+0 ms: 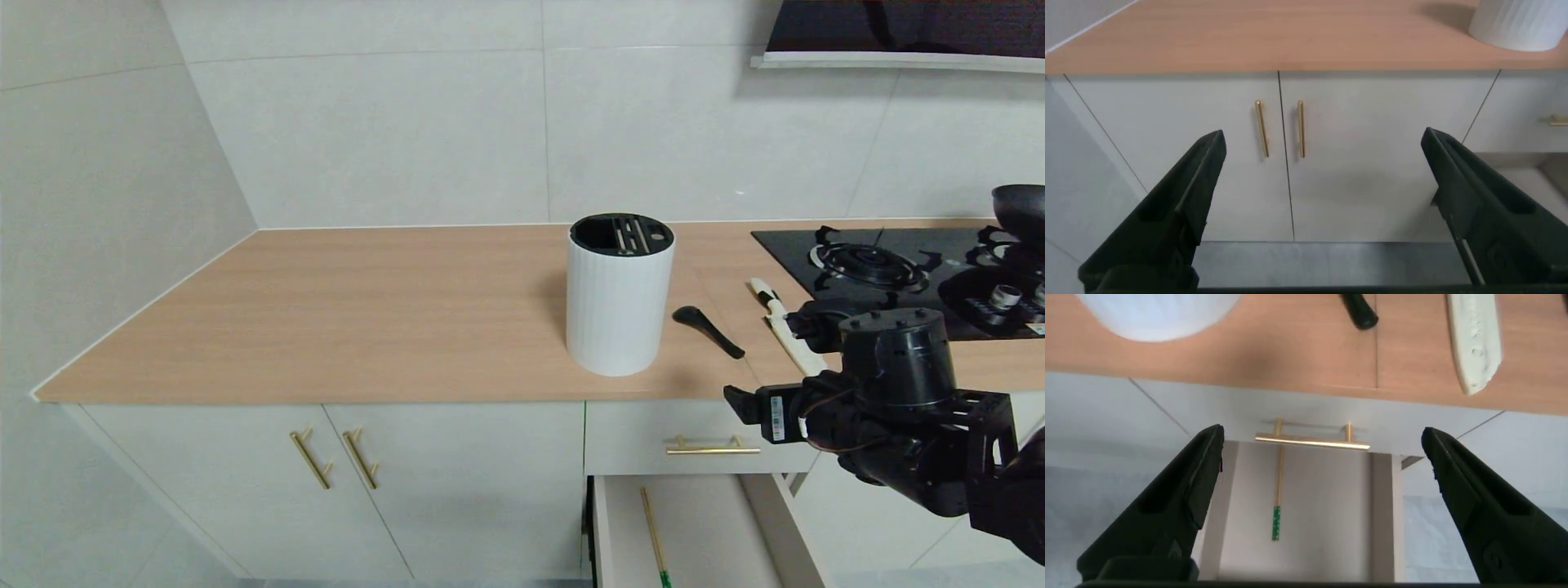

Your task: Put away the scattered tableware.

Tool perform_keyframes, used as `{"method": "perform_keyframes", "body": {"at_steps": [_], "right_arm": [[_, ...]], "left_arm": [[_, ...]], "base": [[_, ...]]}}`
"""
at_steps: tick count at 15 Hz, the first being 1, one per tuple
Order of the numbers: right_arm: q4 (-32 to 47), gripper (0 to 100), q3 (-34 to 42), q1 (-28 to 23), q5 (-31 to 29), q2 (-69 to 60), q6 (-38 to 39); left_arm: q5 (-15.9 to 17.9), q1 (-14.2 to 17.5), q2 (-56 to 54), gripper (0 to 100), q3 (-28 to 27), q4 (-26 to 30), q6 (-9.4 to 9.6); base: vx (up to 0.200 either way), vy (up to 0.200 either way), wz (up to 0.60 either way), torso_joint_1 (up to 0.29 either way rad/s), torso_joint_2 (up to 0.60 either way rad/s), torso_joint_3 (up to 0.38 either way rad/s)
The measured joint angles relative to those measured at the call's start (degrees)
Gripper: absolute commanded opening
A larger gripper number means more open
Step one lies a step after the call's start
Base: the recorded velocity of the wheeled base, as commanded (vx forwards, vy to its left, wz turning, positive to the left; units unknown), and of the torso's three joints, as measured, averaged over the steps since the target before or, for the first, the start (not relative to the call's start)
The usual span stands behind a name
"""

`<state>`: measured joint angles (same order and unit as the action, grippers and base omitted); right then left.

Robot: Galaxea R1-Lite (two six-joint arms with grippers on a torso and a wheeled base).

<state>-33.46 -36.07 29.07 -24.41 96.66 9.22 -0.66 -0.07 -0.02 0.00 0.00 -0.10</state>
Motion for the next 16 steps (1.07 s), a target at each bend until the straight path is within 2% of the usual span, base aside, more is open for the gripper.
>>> {"method": "perform_keyframes", "body": {"at_steps": [3, 5, 11, 16], "right_arm": [[-0.1, 100, -0.2, -1.6, 0.6, 0.0, -1.4], [0.0, 100, -2.4, -4.7, 2.9, 0.6, -4.4], [-0.5, 100, -16.0, -14.3, 15.3, 7.6, -13.2], [-1.8, 100, -22.6, -17.4, 29.0, 15.6, -14.5]], "left_arm": [[0.0, 0.0, 0.0, 100, 0.0, 0.0, 0.00], [0.0, 0.0, 0.0, 100, 0.0, 0.0, -0.01], [0.0, 0.0, 0.0, 100, 0.0, 0.0, 0.00], [0.0, 0.0, 0.0, 100, 0.0, 0.0, 0.02]], "base": [[0.000, 0.000, 0.00, 0.012, -0.02, -0.011], [0.000, 0.000, 0.00, 0.000, 0.00, 0.000], [0.000, 0.000, 0.00, 0.000, 0.00, 0.000], [0.000, 0.000, 0.00, 0.000, 0.00, 0.000]]}}
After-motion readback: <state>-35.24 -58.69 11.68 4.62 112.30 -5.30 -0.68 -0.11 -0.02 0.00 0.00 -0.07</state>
